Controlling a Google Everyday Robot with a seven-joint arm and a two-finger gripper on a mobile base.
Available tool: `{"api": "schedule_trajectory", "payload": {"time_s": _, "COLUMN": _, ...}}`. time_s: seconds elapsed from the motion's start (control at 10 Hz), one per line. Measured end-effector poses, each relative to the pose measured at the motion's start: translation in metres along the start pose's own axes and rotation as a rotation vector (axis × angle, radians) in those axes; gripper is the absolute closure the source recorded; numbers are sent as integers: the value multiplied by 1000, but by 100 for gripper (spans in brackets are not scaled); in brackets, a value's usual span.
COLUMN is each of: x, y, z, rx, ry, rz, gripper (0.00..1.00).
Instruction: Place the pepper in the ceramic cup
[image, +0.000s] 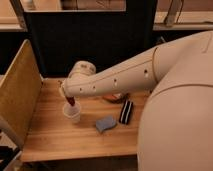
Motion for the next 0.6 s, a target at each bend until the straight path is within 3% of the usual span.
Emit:
{"api": "schedule_trajectory", "payload": {"time_s": 0.3, "x": -8, "y": 30, "z": 13, "rx": -64, "ry": -5, "rz": -37, "gripper": 97}}
{"api": "schedule_trajectory", "payload": {"time_s": 0.5, "x": -10, "y": 32, "z": 14, "rx": -66, "ry": -6, "rz": -40, "gripper": 95}}
{"api": "schedule_trajectory", "payload": {"time_s": 0.6, "x": -9, "y": 30, "z": 13, "rx": -64, "ry": -6, "rz": -38, "gripper": 88}}
